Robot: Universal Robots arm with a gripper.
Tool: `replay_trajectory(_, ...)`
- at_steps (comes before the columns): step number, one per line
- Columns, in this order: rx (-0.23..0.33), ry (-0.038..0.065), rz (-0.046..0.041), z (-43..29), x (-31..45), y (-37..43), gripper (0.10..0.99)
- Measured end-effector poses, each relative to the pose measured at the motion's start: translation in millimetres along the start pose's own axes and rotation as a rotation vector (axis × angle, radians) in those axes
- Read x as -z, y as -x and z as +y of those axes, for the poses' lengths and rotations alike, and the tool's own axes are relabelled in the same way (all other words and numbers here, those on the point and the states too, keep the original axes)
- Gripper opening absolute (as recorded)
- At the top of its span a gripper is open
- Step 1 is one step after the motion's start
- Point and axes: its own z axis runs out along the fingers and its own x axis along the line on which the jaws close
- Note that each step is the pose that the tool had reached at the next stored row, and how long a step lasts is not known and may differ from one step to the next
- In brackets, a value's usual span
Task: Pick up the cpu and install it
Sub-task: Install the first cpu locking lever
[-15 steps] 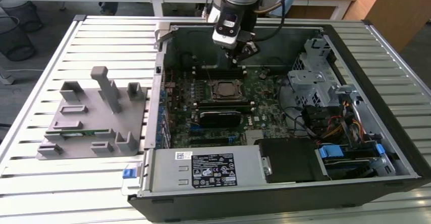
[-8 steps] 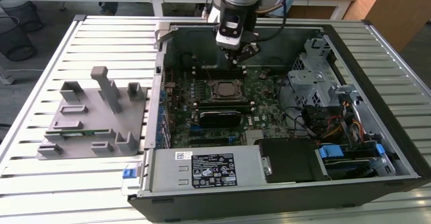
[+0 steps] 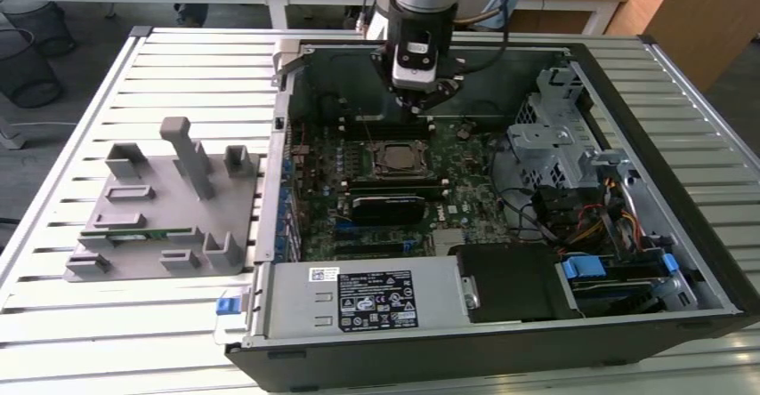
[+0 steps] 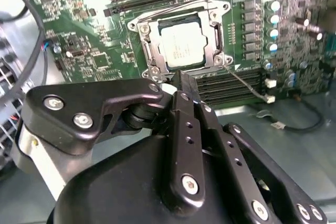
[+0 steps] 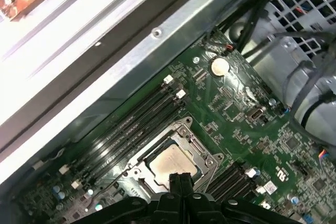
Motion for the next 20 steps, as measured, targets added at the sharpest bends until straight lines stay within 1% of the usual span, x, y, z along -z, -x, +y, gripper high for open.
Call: replay_trajectory(20,0.363,0.005,0.0035,0.0,-4.2,-0.1,0.106)
